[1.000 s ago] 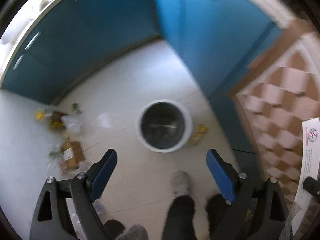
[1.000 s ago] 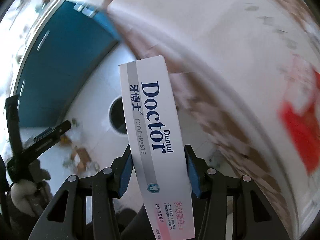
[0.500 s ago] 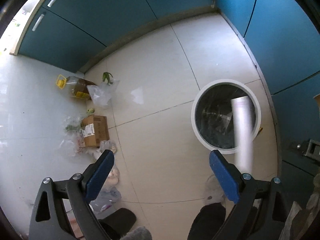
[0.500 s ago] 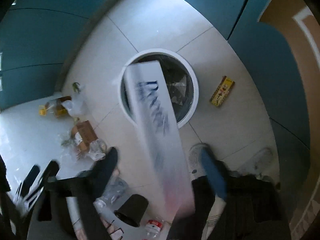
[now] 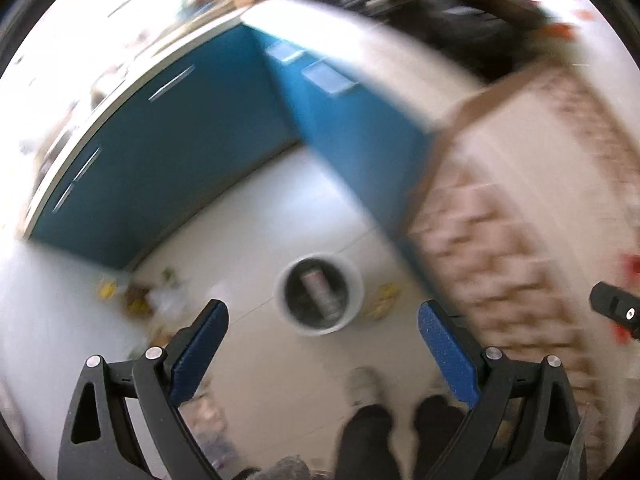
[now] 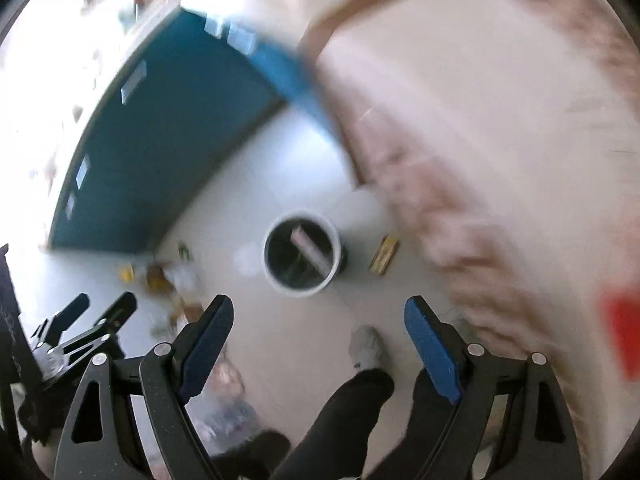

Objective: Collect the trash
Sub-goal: 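Grasp the small white sachet with the right tool while the left grasps the white tissue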

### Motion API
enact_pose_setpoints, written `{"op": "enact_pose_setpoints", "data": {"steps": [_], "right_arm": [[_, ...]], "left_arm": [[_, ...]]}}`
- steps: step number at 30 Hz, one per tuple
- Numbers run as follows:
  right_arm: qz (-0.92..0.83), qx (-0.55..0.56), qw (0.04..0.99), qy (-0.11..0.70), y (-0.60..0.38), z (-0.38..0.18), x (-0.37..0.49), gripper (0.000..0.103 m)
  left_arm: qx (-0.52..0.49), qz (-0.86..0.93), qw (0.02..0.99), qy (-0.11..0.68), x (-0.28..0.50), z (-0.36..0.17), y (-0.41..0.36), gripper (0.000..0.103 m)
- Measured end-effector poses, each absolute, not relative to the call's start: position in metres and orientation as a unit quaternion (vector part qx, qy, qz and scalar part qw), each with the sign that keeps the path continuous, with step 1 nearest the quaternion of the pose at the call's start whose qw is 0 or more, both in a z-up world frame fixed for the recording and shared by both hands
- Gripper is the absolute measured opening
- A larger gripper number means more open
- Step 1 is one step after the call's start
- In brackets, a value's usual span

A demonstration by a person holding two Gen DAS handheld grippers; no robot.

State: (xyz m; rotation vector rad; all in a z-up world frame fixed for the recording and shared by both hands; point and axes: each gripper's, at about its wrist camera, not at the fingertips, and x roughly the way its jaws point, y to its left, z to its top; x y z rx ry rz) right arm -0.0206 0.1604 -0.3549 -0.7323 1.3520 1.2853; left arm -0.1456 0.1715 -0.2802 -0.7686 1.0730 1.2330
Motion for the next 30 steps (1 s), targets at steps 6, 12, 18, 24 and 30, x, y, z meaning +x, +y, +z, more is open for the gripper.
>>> {"op": "enact_pose_setpoints", "data": {"steps": [6, 12, 18, 24, 30], "right_arm": [[0.475, -0.211, 0.641, 0.566, 0.069, -0.250, 0.129, 0.089], [0.333, -0.118, 0.705, 0.615, -0.065, -0.256, 0.279, 0.089], [0.254, -0.106, 0.693, 0.666, -0.129, -0.321, 0.335, 0.089], [0.255, -0.143, 0.678, 0.674, -0.125, -0.370, 0.329, 0.074], [0.252, -0.220, 0.728, 0.599, -0.118, -0.361, 0.317, 0.018]], "left_arm": [[-0.325, 0.433, 0.687, 0.484, 0.005, -0.252, 0.138, 0.097], [-0.274, 0.368, 0.700, 0.547, 0.128, -0.282, 0.085, 0.097], [-0.192, 0.354, 0.684, 0.608, 0.189, -0.314, 0.054, 0.097], [-0.172, 0.357, 0.663, 0.635, 0.205, -0.333, 0.046, 0.097], [-0.151, 0.352, 0.678, 0.628, 0.229, -0.323, 0.040, 0.097]]}}
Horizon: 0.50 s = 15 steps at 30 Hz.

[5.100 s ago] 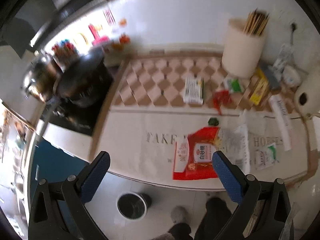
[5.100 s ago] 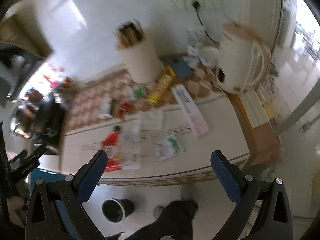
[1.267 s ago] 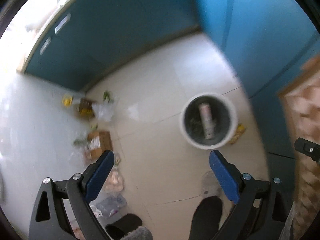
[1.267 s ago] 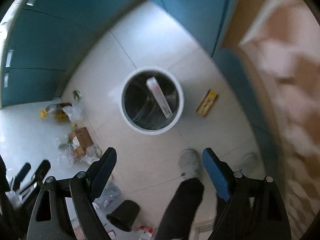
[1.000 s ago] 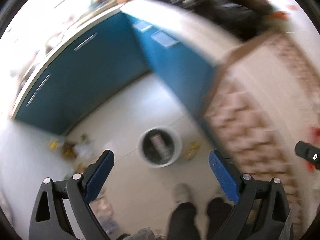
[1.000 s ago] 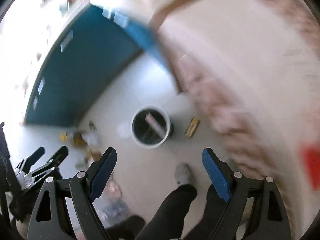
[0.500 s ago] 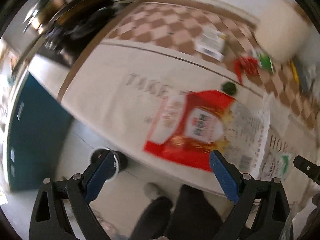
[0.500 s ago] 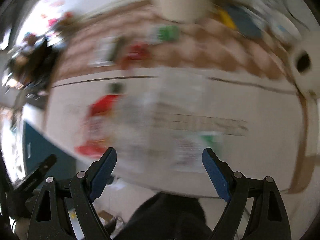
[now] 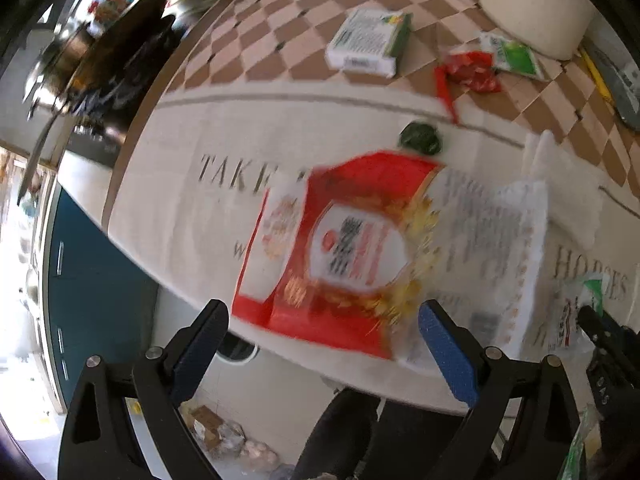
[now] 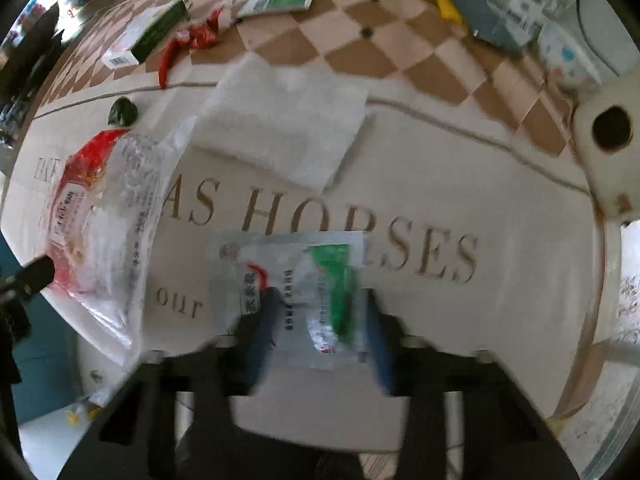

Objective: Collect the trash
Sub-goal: 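Grasp the small white sachet with the right tool while the left grasps the white tissue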

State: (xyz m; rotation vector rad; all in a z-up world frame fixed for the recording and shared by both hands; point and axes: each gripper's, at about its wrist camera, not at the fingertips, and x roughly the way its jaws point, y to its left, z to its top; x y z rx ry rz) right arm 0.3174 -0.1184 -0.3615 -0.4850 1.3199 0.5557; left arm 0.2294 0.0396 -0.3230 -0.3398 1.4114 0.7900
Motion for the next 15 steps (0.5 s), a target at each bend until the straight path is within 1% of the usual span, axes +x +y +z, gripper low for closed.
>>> {"op": "enact_pose_setpoints", "data": {"steps": [1, 3, 8, 9, 10, 11, 13, 15], "right_arm": [[0.253, -0.210, 0.729, 0.600, -0.126, -0.359, 0.324, 0.010], [0.255, -0.185, 0.729, 0.608, -0.140, -0.355, 0.337, 0.005], [0.211, -0.122, 0.753, 0.611, -0.200, -0.337, 0.388, 0.003], [0.202, -0.111, 0.756, 0.612, -0.210, -0.334, 0.397, 0.003], [0.192, -0.098, 0.760, 0.614, -0.222, -0.332, 0.407, 0.003], [0.181, -0.087, 0.763, 0.615, -0.235, -0.332, 0.419, 0.003], [0.165, -0.067, 0.766, 0.617, -0.254, -0.331, 0.437, 0.003], [0.151, -0.051, 0.768, 0.621, -0.269, -0.328, 0.449, 0.004]], "left_arm": [[-0.148, 0.347, 0.682, 0.627, 0.235, -0.321, 0.038, 0.097], [-0.148, 0.326, 0.697, 0.622, 0.255, -0.317, 0.033, 0.097], [-0.176, 0.240, 0.724, 0.622, 0.321, -0.319, 0.018, 0.096], [-0.179, 0.221, 0.725, 0.627, 0.336, -0.324, 0.015, 0.094], [-0.181, 0.209, 0.724, 0.632, 0.348, -0.328, 0.013, 0.084], [-0.182, 0.193, 0.722, 0.640, 0.362, -0.335, 0.010, 0.081], [-0.179, 0.170, 0.714, 0.656, 0.382, -0.350, 0.004, 0.081], [-0.164, 0.158, 0.703, 0.674, 0.398, -0.367, -0.001, 0.070]]}}
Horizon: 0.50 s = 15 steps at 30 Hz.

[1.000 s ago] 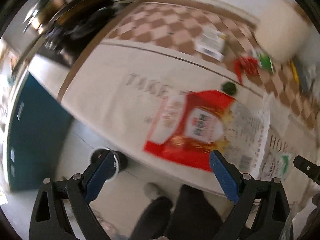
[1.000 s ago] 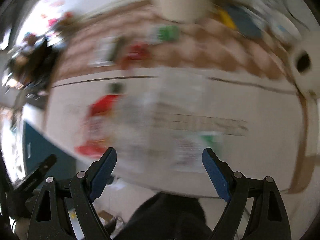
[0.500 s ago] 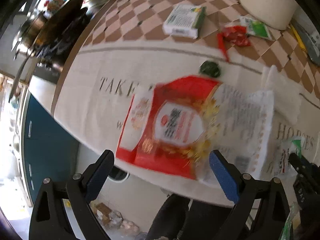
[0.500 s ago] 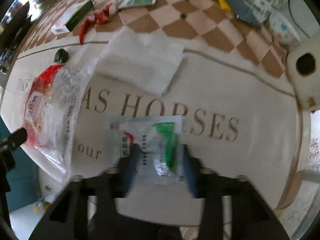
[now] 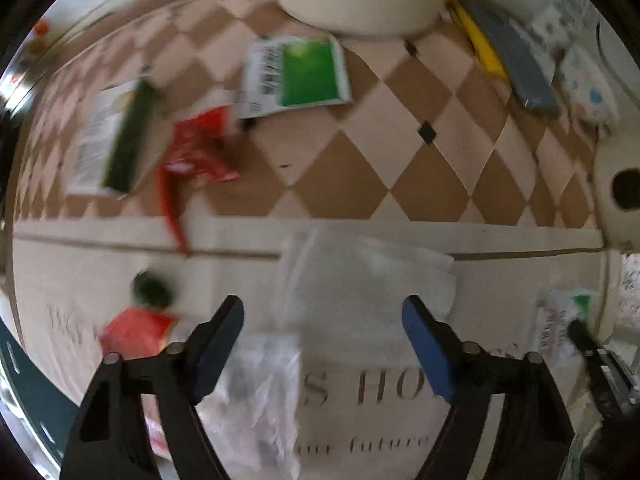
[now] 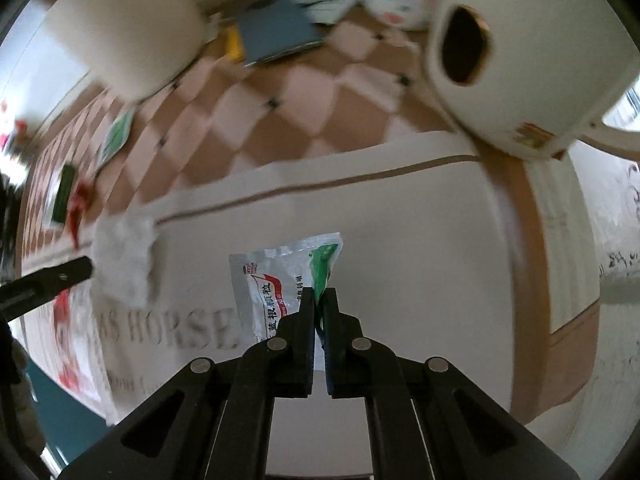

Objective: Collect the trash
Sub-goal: 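Grasp the small white sachet with the right tool while the left grasps the white tissue, then carry the sachet and tissue to the bin and open both tools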

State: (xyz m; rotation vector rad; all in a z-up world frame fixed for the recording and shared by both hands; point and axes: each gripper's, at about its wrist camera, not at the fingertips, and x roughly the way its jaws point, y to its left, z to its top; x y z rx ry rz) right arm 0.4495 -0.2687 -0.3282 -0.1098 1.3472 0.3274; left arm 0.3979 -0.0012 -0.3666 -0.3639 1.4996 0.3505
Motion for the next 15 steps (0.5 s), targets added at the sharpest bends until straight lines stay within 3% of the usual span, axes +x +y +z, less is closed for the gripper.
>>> {"op": "enact_pose_setpoints", "data": {"steps": [1, 3, 4, 5, 15], "right_arm": [[0.144, -0.044, 0.770, 0.620, -0.277, -0.325, 0.451, 0.004], [0.134, -0.033, 0.772, 0.621, -0.290, -0.325, 0.455, 0.004], [0.132, -0.031, 0.772, 0.621, -0.296, -0.324, 0.458, 0.004], [0.130, -0.029, 0.771, 0.623, -0.302, -0.324, 0.460, 0.004], [0.138, -0.033, 0.777, 0.614, -0.264, -0.323, 0.457, 0.004]], "left_arm": [[-0.159, 0.153, 0.698, 0.681, 0.402, -0.374, -0.003, 0.055], [-0.154, 0.145, 0.706, 0.676, 0.406, -0.372, -0.007, 0.041], [-0.154, 0.138, 0.707, 0.676, 0.408, -0.371, -0.009, 0.018], [-0.154, 0.140, 0.707, 0.676, 0.409, -0.370, -0.010, 0.004], [-0.105, 0.204, 0.775, 0.589, 0.395, -0.295, -0.024, 0.004]]}}
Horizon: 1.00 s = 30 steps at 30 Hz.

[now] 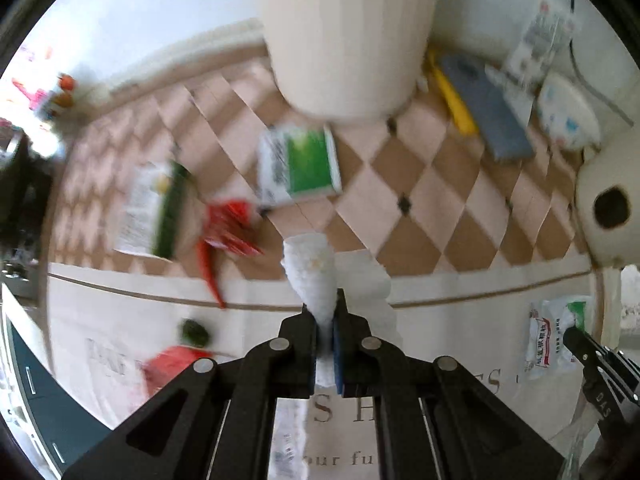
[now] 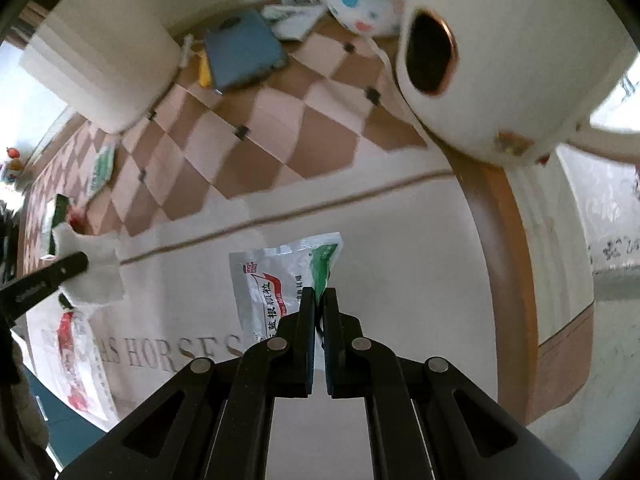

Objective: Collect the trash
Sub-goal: 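Carry the sachet and tissue to the bin and open both tools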

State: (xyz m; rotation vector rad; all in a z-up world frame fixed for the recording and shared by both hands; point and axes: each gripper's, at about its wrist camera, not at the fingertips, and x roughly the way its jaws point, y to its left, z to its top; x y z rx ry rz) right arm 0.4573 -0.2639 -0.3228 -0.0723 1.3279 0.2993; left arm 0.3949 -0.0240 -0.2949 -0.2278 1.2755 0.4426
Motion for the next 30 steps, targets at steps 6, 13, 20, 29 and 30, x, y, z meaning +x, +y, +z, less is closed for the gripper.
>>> {"op": "enact_pose_setpoints", "data": {"steps": [6, 13, 20, 29, 30], "right_arm": [[0.175, -0.045, 0.798, 0.574, -0.231, -0.281, 0.452, 0.004], [0.245, -0.048, 0.811, 0.529, -0.172, -0.223, 0.426, 0.004], [0.331, -0.074, 0.801, 0.493, -0.098, -0.175, 0.350, 0.004], [0.442, -0.165, 0.743, 0.475, 0.024, -0.178, 0.218, 0.004], [0.456, -0.178, 0.732, 0.474, 0.040, -0.183, 0.198, 0.004]], "left_arm": [[-0.111, 0.249, 0.799, 0.537, 0.349, -0.244, 0.003, 0.004], [-0.128, 0.299, 0.811, 0.486, 0.275, -0.196, 0.048, 0.004], [-0.157, 0.377, 0.798, 0.444, 0.170, -0.170, 0.095, 0.004], [-0.229, 0.497, 0.727, 0.415, 0.010, -0.190, 0.155, 0.004], [-0.238, 0.506, 0.718, 0.415, -0.007, -0.196, 0.159, 0.004]]}}
